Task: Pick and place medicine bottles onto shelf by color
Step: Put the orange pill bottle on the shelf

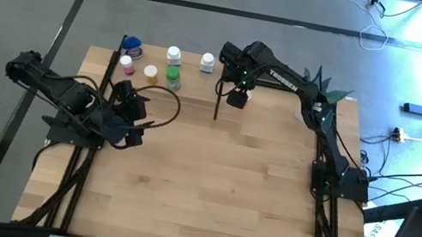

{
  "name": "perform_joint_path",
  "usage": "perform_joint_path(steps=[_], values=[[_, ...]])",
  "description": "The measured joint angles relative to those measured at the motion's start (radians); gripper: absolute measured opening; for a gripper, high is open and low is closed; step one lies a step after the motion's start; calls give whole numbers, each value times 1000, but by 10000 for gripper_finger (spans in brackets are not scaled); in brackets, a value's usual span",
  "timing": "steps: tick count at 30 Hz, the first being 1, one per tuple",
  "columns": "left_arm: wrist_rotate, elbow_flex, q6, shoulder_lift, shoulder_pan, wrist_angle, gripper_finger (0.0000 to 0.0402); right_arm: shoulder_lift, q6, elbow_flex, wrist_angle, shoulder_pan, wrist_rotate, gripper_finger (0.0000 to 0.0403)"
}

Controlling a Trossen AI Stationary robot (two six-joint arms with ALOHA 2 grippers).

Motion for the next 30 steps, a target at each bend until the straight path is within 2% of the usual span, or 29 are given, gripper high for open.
perform_joint_path(steps=[10,15,21,30], values=[[1,0,0,0,0,0,306,0,4,0,2,0,-1,262],[1,0,0,0,0,0,306,-1,57,0,2,0,-2,262],[1,0,0,0,0,1,306,-1,-5,0,-2,-5,-134,262],[1,0,0,0,0,1,306,-1,-4,0,-2,-50,-140,262]])
